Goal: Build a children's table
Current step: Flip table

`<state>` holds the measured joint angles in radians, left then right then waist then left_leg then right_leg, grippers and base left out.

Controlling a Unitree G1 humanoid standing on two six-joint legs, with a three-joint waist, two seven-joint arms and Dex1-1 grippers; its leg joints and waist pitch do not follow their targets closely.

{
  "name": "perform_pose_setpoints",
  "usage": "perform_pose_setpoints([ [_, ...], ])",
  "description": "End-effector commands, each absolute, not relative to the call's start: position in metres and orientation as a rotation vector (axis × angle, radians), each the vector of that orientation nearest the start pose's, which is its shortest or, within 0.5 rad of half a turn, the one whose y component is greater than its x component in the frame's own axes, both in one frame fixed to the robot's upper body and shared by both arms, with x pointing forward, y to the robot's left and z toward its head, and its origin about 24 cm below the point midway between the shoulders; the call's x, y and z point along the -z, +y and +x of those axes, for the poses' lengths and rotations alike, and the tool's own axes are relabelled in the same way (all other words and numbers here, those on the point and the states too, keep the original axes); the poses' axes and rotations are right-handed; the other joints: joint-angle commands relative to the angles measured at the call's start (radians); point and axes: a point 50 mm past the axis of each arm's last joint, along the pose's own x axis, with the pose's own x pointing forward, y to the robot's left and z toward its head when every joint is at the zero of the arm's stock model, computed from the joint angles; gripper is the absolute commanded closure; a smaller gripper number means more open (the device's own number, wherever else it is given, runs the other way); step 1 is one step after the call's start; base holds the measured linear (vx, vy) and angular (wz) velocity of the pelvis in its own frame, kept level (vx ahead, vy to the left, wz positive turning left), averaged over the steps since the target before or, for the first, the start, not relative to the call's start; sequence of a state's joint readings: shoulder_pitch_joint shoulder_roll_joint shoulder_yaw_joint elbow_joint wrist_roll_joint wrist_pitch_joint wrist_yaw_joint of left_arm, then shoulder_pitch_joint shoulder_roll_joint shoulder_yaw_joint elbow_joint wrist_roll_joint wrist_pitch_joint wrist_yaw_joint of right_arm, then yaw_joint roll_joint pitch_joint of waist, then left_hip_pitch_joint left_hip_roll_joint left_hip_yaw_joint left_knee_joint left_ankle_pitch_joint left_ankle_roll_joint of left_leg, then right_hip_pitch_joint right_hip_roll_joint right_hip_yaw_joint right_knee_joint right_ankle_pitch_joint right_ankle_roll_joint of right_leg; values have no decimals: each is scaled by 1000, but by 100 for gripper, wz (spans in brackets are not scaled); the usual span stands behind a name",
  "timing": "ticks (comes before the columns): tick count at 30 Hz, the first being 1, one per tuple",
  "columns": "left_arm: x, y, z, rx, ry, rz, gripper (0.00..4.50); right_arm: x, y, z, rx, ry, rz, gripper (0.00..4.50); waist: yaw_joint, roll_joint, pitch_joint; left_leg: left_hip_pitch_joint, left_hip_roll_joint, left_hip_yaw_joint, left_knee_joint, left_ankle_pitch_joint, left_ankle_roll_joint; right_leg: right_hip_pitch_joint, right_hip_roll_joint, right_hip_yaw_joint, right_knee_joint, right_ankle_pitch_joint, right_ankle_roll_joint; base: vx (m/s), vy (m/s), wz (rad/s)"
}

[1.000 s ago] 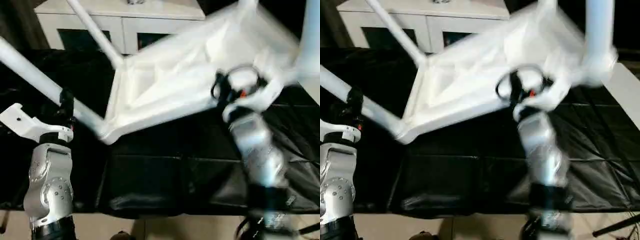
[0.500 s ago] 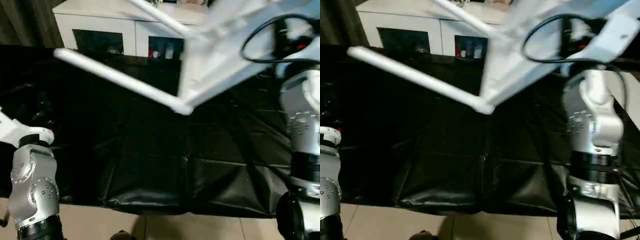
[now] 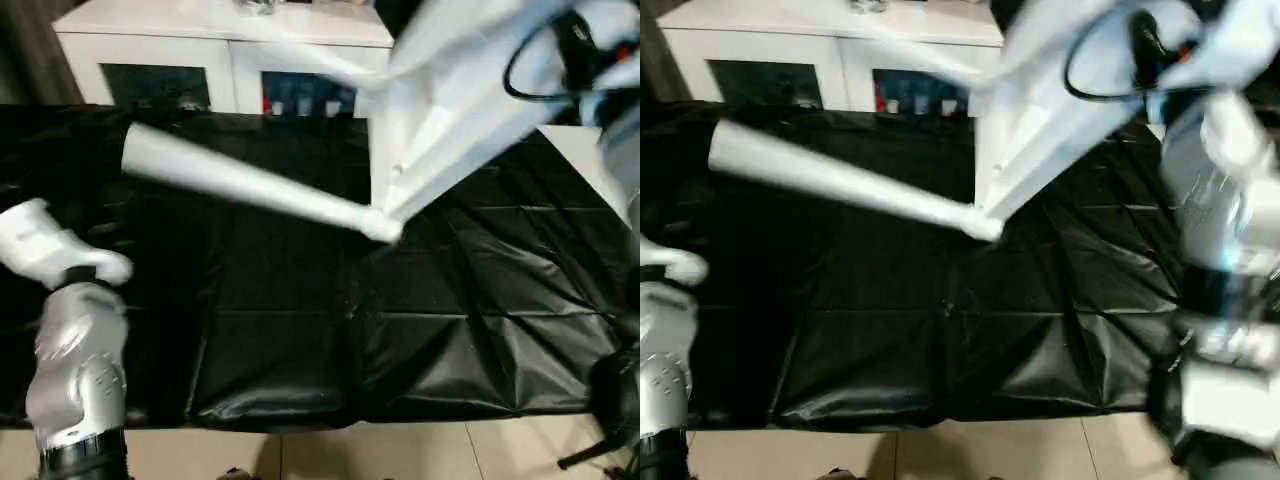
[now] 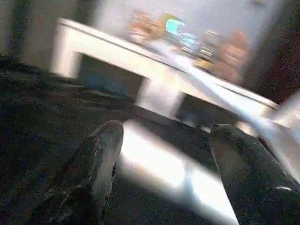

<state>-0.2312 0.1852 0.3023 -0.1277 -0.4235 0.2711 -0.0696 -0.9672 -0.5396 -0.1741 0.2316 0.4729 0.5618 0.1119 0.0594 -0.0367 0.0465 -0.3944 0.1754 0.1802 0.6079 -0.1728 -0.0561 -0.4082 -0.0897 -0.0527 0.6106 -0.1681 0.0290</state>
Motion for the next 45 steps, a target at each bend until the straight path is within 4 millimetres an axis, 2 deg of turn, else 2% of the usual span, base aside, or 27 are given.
perform_pose_setpoints([
  [1, -131, 216, 287, 25, -158, -225, 109, -287, -229, 369, -75, -168, -41, 235, 4, -7, -64, 21, 37, -11, -68, -259, -21, 30, -35, 29, -68, -297, -116, 0, 0, 0],
  [2, -131, 215, 287, 34, -155, -220, 109, -287, -230, 369, -71, -162, -45, 236, 8, -2, -64, 31, 38, -9, -67, -268, -29, 23, -31, 30, -69, -279, -123, 0, 0, 0],
  [4, -136, 205, 288, 144, -120, -167, 109, -292, -233, 371, -46, -98, -85, 240, 15, -7, -64, 33, 39, -10, -69, -268, -42, 25, -27, 29, -63, -248, -129, 0, 0, 0],
  [7, -138, 200, 288, 188, -110, -144, 109, -292, -233, 372, -41, -68, -102, 242, 35, -6, -61, 45, 42, -8, -70, -289, -68, 18, -26, 30, -58, -204, -136, 0, 0, 0],
  [8, -145, 189, 287, 308, -89, -89, 109, -292, -234, 374, -37, -15, -142, 245, 36, -12, -61, 40, 41, -9, -72, -295, -74, 23, -26, 30, -54, -207, -135, 0, 0, 0],
  [9, -145, 189, 287, 308, -89, -89, 109, -292, -234, 374, -37, -15, -142, 245, 38, -11, -61, 38, 42, -11, -74, -304, -80, 25, -29, 30, -52, -219, -132, 0, 0, 0],
  [10, -150, 182, 285, 381, -89, -50, 109, -292, -233, 375, -33, 7, -152, 245, 39, -9, -59, 38, 41, -12, -75, -314, -84, 24, -28, 30, -55, -232, -127, 0, 0, 0],
  [11, -157, 173, 282, 479, -91, 7, 109, -293, -232, 377, -28, 33, -177, 245, 39, -13, -58, 40, 42, -13, -76, -352, -100, 20, -33, 31, -58, -271, -117, 0, 0, 0],
  [12, -158, 171, 282, 502, -90, 22, 109, -292, -232, 378, -26, 39, -187, 245, 38, -17, -58, 38, 41, -14, -76, -360, -102, 21, -33, 30, -59, -280, -115, 0, 0, 0],
  [17, -177, 158, 280, 612, -126, 103, 109, -284, -226, 379, -46, 78, -220, 245, 36, -25, -53, 30, 38, -14, -73, -375, -107, 20, -39, 34, -65, -368, -82, 0, 0, 0],
  [18, -178, 157, 280, 617, -128, 106, 109, -284, -225, 378, -48, 79, -223, 212, 36, -24, -54, 30, 38, -15, -73, -374, -108, 20, -40, 34, -65, -375, -79, 0, 0, 0],
  [19, -186, 151, 278, 659, -153, 125, 109, -282, -223, 377, -60, 72, -236, 193, 34, -28, -54, 30, 39, -15, -73, -372, -110, 20, -40, 34, -66, -385, -74, 0, 0, 0],
  [21, -197, 146, 277, 698, -185, 149, 109, -280, -218, 374, -85, 56, -258, 176, 36, -26, -55, 29, 39, -16, -73, -357, -114, 20, -40, 34, -64, -380, -69, 0, 0, 0],
  [24, -204, 140, 275, 748, -209, 198, 109, -277, -209, 368, -107, -15, -291, 159, 28, -30, -56, 27, 38, -18, -73, -356, -120, 22, -39, 33, -63, -367, -68, 0, 0, 0],
  [26, -203, 136, 276, 762, -215, 205, 109, -267, -202, 361, -104, -64, -292, 142, 21, -24, -57, 23, 37, -20, -75, -349, -122, 24, -41, 34, -64, -364, -66, 0, 0, 0],
  [27, -202, 136, 276, 761, -214, 204, 109, -266, -202, 361, -104, -65, -290, 131, 20, -26, -57, 24, 38, -18, -75, -345, -122, 22, -40, 35, -66, -359, -65, 0, 0, 0],
  [28, -199, 135, 277, 755, -207, 194, 109, -259, -200, 359, -103, -75, -272, 119, 18, -31, -62, 23, 38, -19, -74, -327, -121, 27, -39, 35, -61, -329, -71, 0, 0, 0],
  [29, -195, 135, 279, 741, -196, 199, 109, -250, -198, 357, -99, -80, -249, 105, 17, -19, -63, 22, 37, -19, -74, -318, -122, 27, -37, 36, -58, -303, -80, 0, 0, 0],
  [30, -193, 134, 280, 735, -191, 202, 109, -242, -198, 355, -97, -79, -236, 105, 16, -22, -63, 23, 37, -17, -73, -318, -119, 25, -35, 36, -60, -297, -81, 0, 0, 0],
  [32, -188, 132, 282, 721, -182, 214, 109, -226, -197, 352, -87, -81, -213, 89, 14, -14, -64, 21, 36, -18, -73, -308, -115, 29, -35, 38, -56, -280, -84, 0, 0, 0],
  [33, -188, 132, 282, 721, -182, 214, 109, -226, -197, 352, -87, -81, -213, 80, 12, -14, -64, 23, 37, -17, -74, -312, -114, 26, -34, 38, -59, -282, -85, 0, 0, 0],
  [34, -186, 130, 283, 718, -177, 219, 109, -213, -195, 350, -93, -82, -195, 71, 11, -8, -65, 25, 36, -19, -73, -314, -114, 28, -31, 37, -55, -276, -92, 0, 0, 0],
  [35, -186, 130, 283, 718, -177, 219, 109, -213, -195, 350, -93, -82, -195, 65, 9, -12, -64, 24, 36, -16, -72, -316, -110, 25, -32, 39, -58, -268, -95, 0, 0, 0],
  [36, -186, 127, 284, 731, -183, 241, 109, -200, -191, 348, -108, -104, -189, 56, 10, -6, -65, 23, 36, -18, -73, -316, -110, 27, -33, 38, -57, -266, -98, 0, 0, 0],
  [37, -186, 125, 284, 742, -185, 240, 109, -196, -189, 348, -113, -112, -191, 46, 7, -5, -63, 23, 36, -17, -73, -326, -107, 25, -33, 38, -59, -273, -98, 0, 0, 0],
  [38, -186, 123, 284, 759, -186, 236, 109, -189, -187, 347, -119, -126, -195, 46, 4, -9, -64, 23, 36, -18, -73, -330, -106, 26, -32, 38, -59, -278, -102, 0, 0, 0],
  [45, -186, 123, 286, 751, -185, 278, 109, -161, -185, 339, -97, -123, -112, 46, -2, -5, -61, 22, 37, -18, -75, -340, -88, 25, -32, 39, -61, -291, -106, 0, 0, 0],
])
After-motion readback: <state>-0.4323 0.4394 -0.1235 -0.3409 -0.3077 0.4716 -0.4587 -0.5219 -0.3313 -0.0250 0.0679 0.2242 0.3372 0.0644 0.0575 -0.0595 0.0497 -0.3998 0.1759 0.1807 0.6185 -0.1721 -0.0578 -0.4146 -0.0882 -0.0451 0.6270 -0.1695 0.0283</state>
